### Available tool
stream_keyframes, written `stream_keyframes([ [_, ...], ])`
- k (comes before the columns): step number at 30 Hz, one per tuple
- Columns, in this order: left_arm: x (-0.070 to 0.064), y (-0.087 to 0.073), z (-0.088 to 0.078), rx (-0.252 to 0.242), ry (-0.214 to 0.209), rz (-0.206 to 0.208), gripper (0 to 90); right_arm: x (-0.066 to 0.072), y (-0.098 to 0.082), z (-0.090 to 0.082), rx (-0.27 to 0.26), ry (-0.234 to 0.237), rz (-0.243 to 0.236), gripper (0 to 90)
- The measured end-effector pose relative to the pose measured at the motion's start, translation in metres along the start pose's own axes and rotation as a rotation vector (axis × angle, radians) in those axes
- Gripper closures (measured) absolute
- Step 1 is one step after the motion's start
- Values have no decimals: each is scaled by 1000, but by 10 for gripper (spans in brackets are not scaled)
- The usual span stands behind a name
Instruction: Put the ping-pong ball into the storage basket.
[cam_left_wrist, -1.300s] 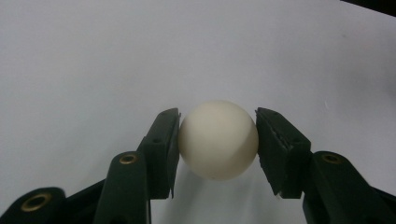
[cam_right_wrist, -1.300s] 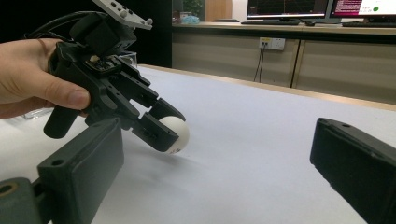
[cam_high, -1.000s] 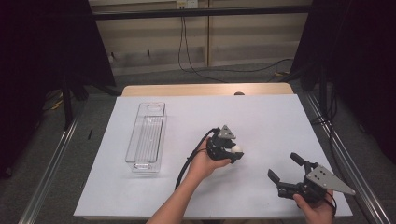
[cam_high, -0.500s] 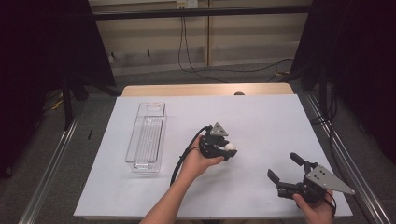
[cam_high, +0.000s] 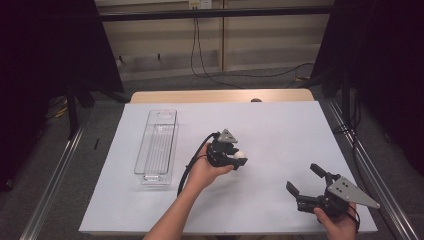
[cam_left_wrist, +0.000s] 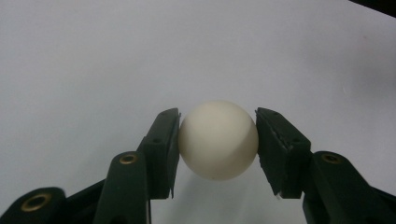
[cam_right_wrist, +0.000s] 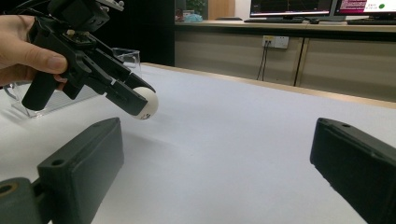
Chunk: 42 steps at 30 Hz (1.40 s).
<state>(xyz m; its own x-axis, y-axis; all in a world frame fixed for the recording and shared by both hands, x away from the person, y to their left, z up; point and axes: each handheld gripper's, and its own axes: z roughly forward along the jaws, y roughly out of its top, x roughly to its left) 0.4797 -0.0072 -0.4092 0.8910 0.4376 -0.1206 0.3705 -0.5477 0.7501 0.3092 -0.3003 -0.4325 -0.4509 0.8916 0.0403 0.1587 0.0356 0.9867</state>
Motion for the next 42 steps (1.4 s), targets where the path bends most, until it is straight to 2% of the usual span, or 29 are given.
stream_keyframes([
  [2, 2, -1, -1, -18, -6, -4, 512, 0, 0, 0, -1, 1, -1, 23],
  [7, 5, -1, -6, -3, 11, -10, 512, 0, 0, 0, -2, 2, 0, 23],
  [12, 9, -2, -10, -17, 10, -32, 512, 0, 0, 0, -2, 1, 0, 23],
  [19, 13, -1, -16, 0, 23, -37, 512, 0, 0, 0, 1, 10, -4, 23],
  [20, 13, -1, -17, -9, 13, -46, 512, 0, 0, 0, 1, 9, -4, 23],
  [21, 13, -1, -18, -13, 26, -45, 512, 0, 0, 0, 1, 7, -2, 23],
  [23, 15, 0, -20, -14, 22, -47, 512, 0, 0, 0, 0, 5, 0, 23],
  [25, 17, 1, -23, 9, 32, -43, 513, 0, 0, 0, 2, 10, -1, 23],
  [27, 19, 0, -24, -9, 33, -50, 512, 0, 0, 0, 4, 12, -3, 23],
  [31, 22, 0, -29, 8, 50, -54, 512, 0, 0, 0, 3, 5, -2, 23],
  [32, 23, 0, -29, -14, 45, -62, 512, 0, 0, 0, 2, 6, -2, 23],
  [34, 25, -1, -32, 2, 55, -61, 512, 0, 0, 0, 2, 4, -1, 23],
  [35, 26, -2, -31, -12, 51, -68, 512, 0, 0, 0, 3, 4, 1, 24],
  [36, 26, -1, -33, 7, 57, -69, 512, 1, 0, 0, 0, 2, 0, 23],
  [39, 29, -2, -35, 9, 51, -73, 512, 0, 0, 0, 3, 5, -1, 24],
  [42, 30, -2, -37, 2, 66, -73, 512, 0, 0, 0, 4, 5, -4, 23],
])
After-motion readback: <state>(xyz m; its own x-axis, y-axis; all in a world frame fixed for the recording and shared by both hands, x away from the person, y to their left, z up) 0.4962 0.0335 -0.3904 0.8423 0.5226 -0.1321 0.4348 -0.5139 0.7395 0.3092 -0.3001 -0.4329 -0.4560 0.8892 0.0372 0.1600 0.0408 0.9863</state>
